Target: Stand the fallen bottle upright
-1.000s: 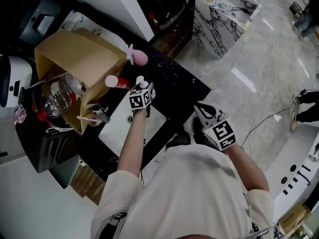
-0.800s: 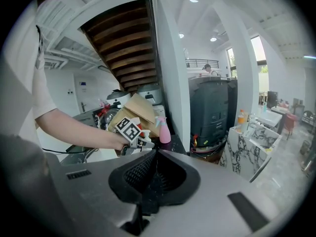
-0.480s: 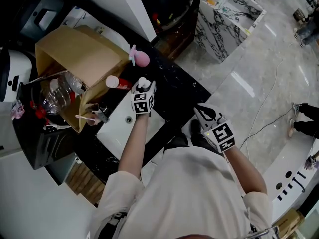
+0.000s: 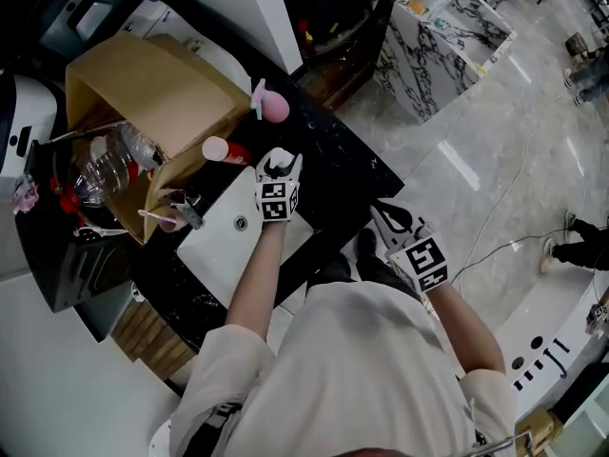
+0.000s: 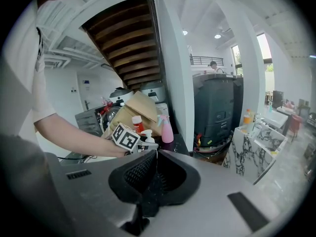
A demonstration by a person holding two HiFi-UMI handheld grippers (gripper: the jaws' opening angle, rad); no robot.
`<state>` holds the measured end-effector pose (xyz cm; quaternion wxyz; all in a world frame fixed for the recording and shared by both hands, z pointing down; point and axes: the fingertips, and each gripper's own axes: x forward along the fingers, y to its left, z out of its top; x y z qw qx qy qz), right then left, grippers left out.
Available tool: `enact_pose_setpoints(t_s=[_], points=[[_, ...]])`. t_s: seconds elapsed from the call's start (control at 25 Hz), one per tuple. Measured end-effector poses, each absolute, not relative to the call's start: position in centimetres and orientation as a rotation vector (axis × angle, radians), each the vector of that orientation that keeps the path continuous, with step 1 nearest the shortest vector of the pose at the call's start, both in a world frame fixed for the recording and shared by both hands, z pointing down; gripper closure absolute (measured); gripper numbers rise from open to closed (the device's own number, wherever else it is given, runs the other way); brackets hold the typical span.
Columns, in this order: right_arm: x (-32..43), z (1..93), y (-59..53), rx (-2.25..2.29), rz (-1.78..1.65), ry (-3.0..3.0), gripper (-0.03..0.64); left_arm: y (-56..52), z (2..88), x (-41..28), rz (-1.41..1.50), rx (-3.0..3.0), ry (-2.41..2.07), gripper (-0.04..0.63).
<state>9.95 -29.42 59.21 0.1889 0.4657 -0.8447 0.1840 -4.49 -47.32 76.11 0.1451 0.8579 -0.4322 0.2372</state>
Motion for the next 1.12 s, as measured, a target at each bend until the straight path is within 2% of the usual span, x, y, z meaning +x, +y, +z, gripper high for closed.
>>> enact_pose_setpoints(t_s=[0.4, 0.68, 1.12], points=[[9.7, 59.2, -29.6, 1.287, 0.505, -2.387, 0.584, -47.1, 76.1, -4.9, 0.662, 2.466, -1.263, 0.339], [10.2, 58.8, -28.9, 1.278, 0.488, -2.396, 0.584, -46.8, 75.8, -5.1, 0.655, 2.439, -1.274, 0.294], [10.8, 57.4, -27.3, 1.236, 0.44, -2.451, 0.584, -44.1, 73.3, -5.5, 0.634, 2.427, -1.328, 0.287]])
